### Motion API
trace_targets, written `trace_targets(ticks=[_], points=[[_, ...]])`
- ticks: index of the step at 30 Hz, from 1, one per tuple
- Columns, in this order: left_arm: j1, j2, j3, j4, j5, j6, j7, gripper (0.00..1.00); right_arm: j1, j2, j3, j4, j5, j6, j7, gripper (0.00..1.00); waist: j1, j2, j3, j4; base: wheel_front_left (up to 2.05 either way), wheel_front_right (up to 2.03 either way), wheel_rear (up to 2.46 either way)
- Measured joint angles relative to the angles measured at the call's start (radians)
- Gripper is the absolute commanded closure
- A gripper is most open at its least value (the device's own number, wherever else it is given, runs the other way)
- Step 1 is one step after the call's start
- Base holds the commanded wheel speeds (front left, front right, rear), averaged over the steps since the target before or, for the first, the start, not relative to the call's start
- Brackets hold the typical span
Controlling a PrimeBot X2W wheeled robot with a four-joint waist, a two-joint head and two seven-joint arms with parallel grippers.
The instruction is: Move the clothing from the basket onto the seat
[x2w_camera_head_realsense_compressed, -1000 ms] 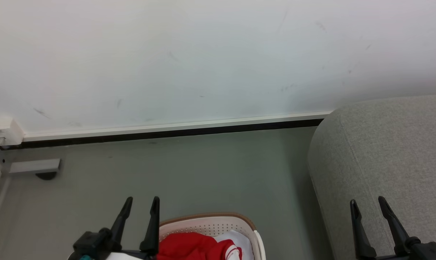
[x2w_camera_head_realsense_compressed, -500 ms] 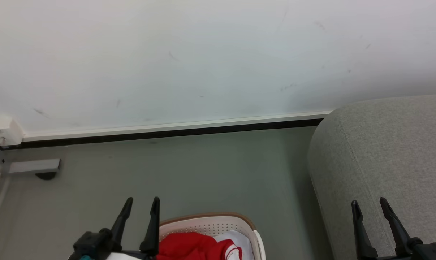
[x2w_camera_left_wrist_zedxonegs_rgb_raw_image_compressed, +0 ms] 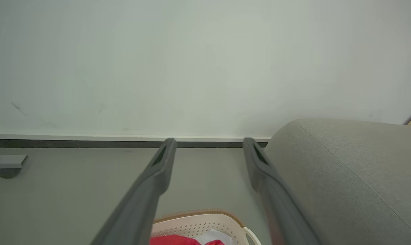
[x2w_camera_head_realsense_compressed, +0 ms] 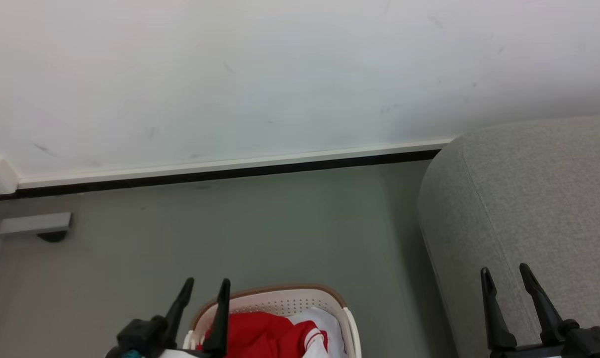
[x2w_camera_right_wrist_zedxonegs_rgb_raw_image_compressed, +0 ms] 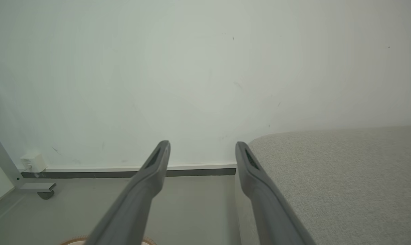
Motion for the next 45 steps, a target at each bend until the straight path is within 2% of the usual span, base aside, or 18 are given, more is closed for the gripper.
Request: trace_targets(ticks=[11,24,36,45], points=[[-0.138,0.028,-0.148,0.308,0.065,-0.020,0.032,0.00,-0.078,0.000,0.023,-0.040,0.028,0.000,-0.002,0.00,0.0001,0.0000,0.111,-0.072,0.00,0.00,0.00],[-0.397,0.042,-0.288,0.589,0.081,-0.024,0.122,0.00,-0.209,-0.002,0.046,-0.108,0.053,0.000,-0.002,0.00,0.0002,0.0000,0.354,-0.165,0.00,0.00,0.00],[-0.572,0.095,-0.303,0.788,0.087,-0.017,0.158,0.00,-0.307,-0.002,0.069,-0.175,0.101,0.000,-0.002,0.00,0.0003,0.0000,0.587,-0.249,0.00,0.00,0.00],[-0.682,0.144,-0.311,0.869,0.105,0.026,0.139,0.00,-0.331,-0.002,0.073,-0.202,0.120,0.000,-0.002,0.00,0.0003,0.0000,0.725,-0.292,0.00,0.00,0.00]])
